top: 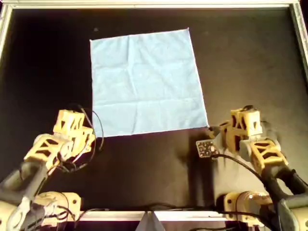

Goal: Fold a cloth

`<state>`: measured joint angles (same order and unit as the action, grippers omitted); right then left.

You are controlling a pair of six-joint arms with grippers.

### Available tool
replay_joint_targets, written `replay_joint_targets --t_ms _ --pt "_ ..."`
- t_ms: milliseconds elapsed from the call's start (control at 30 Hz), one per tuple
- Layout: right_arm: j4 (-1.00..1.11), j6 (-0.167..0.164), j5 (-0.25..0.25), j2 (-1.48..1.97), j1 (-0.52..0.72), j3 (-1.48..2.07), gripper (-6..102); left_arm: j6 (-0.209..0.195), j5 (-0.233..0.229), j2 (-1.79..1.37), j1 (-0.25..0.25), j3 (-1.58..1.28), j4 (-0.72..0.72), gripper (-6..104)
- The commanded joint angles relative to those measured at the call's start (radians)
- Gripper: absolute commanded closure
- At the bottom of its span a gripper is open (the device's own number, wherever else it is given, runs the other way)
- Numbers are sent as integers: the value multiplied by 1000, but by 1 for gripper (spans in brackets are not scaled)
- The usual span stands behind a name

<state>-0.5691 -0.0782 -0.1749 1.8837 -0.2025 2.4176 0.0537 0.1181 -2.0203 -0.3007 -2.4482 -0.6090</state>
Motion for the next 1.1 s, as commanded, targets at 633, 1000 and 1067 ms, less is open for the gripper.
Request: replay_joint_targets --t_ms 633,1000,1067 --pt "14 -8 -12 -319 2 -321 27 -75 9 -44 -52 25 21 14" --pt "14 -8 5 -377 -80 -379 27 -78 9 192 -52 84 130 14" --pt "14 -6 6 -377 -80 -379 27 -78 9 213 -52 106 143 14"
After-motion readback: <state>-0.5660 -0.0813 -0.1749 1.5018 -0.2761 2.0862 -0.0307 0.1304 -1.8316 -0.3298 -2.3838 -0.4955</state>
